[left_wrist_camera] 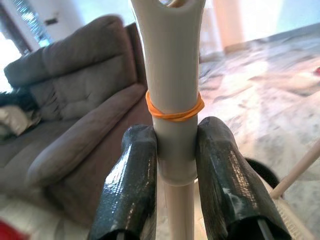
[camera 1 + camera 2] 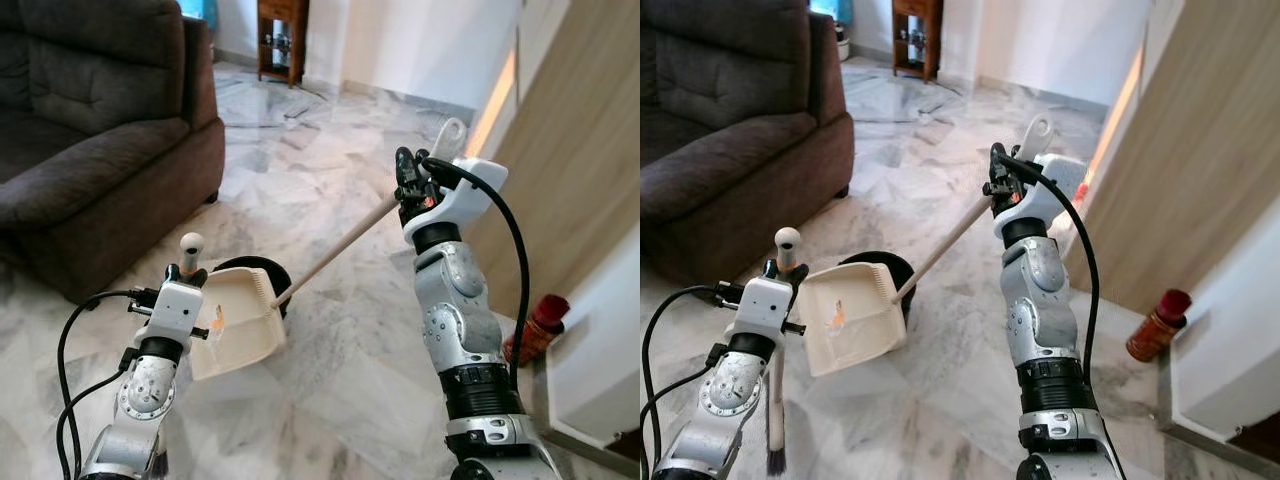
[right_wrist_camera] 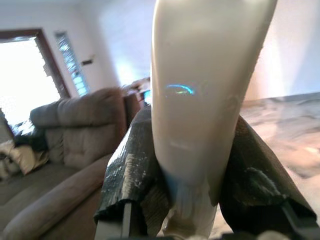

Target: Sweep floor

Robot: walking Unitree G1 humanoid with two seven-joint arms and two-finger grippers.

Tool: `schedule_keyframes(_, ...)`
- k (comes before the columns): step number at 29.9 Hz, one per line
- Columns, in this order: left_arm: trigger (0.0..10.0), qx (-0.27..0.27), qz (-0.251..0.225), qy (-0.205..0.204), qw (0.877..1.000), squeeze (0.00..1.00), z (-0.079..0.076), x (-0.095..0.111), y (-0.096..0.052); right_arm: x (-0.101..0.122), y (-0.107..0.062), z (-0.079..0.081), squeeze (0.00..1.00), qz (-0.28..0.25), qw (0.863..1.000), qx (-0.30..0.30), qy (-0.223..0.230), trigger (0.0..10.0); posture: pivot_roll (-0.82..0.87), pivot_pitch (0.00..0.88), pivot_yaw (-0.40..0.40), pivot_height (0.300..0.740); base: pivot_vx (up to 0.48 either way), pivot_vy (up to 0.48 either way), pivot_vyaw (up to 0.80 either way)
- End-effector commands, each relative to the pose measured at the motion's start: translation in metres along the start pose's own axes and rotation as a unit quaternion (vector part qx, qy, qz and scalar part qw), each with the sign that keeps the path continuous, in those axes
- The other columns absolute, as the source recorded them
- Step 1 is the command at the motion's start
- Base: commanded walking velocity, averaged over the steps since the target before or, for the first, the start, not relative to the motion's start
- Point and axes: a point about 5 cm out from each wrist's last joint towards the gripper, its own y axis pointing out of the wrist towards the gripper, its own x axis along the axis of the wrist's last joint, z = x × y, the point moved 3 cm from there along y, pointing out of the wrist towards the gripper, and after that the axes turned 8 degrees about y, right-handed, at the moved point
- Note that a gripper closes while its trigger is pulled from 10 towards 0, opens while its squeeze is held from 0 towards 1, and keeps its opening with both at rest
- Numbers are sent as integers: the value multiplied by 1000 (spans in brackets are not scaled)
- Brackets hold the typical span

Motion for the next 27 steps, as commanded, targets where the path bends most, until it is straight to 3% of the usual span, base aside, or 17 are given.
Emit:
schedule_keyframes(1, 10000, 5, -19, 11, 1000, 0, 2, 7, 4, 14, 6, 11, 0, -30, 999, 20, 15, 10000, 223, 0, -91, 740, 289, 0, 0)
schedule_keyframes(27, 10000, 8, -20, 8, 1000, 0, 5, 8, 2, 5, 4, 15, 0, -12, 999, 34, 8, 10000, 229, 0, -94, 740, 288, 0, 37)
